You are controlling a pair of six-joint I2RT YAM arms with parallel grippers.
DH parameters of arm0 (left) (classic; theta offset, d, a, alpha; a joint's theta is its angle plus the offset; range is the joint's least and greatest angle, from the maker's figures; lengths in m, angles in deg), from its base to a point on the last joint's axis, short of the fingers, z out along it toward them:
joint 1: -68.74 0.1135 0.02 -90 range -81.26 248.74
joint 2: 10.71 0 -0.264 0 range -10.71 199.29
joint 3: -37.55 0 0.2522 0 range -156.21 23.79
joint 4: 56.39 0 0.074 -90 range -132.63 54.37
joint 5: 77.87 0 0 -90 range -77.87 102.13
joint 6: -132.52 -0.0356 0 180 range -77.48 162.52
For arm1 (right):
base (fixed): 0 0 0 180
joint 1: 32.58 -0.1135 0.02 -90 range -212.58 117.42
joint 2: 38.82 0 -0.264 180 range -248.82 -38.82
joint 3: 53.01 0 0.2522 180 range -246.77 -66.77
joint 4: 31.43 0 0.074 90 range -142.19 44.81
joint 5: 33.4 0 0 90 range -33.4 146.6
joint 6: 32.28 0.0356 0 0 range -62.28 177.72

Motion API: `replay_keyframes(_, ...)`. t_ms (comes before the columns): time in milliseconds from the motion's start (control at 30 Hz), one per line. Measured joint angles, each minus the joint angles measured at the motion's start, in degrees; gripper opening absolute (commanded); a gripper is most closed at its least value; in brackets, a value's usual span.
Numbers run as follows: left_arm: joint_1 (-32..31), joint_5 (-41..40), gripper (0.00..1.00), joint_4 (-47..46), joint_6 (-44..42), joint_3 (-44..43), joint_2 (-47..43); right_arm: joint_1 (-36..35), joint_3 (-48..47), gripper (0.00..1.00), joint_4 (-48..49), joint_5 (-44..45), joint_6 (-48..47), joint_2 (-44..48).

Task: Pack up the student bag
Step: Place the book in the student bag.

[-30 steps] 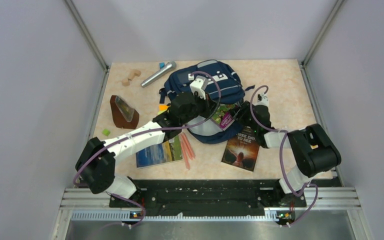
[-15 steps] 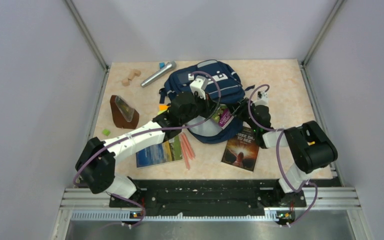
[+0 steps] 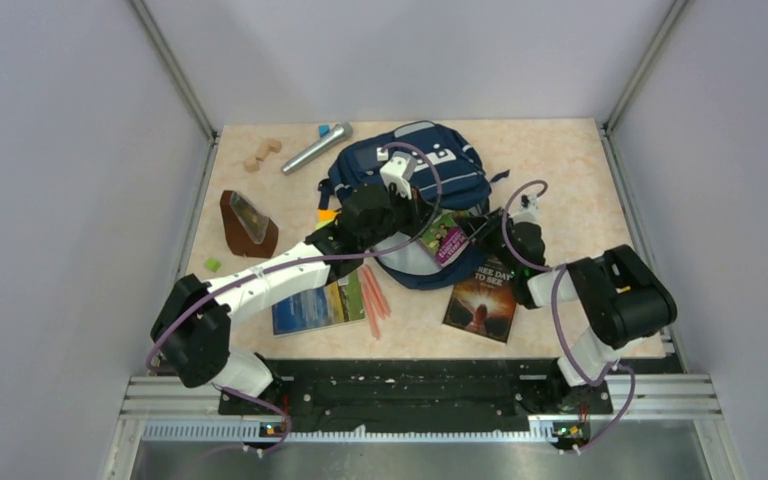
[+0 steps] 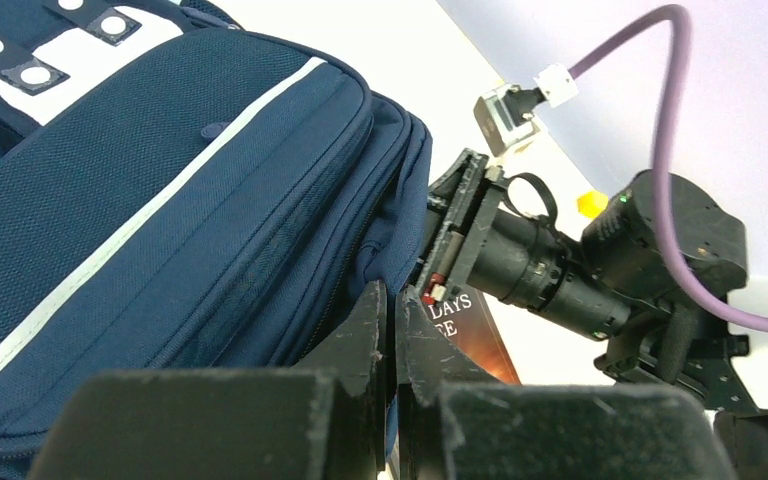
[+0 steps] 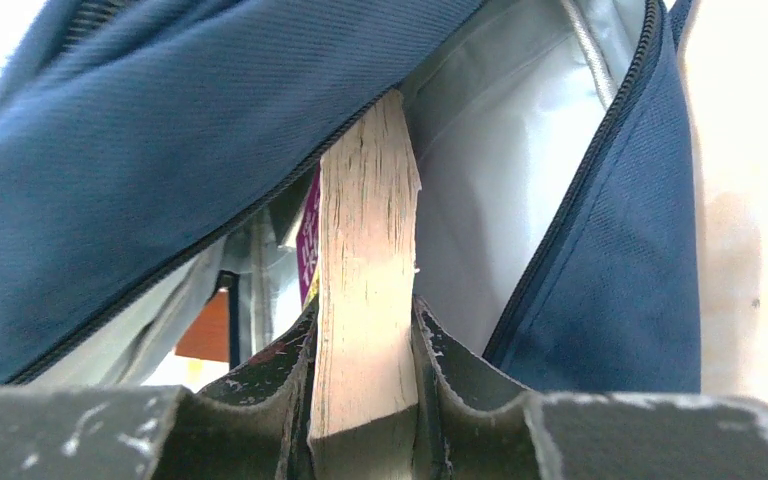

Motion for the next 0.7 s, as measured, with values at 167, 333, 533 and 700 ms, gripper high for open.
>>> replay_keyframes(167,-0.07,0.66,0.00,0.00,0.55,-0.02,0.00,-0.13,4.00,0.00,0.72,1.29,3.76,6.38)
replay_keyframes(333,-0.07,0.61,0.00,0.04,0.98,-0.85,0.02,-0.31,6.93,0.00,0.96,2.97,7.32,12.50)
replay_keyframes(533,-0.07,0.63,0.00,0.00,2.16,-1.40,0.02,-0.33,7.85,0.00,-0.24,5.86,8.50,16.61)
replay_keyframes(700,-0.07,0.68,0.00,0.00,2.71,-1.64,0.02,-1.53,7.76,0.00,0.90,8.68,8.76,15.17)
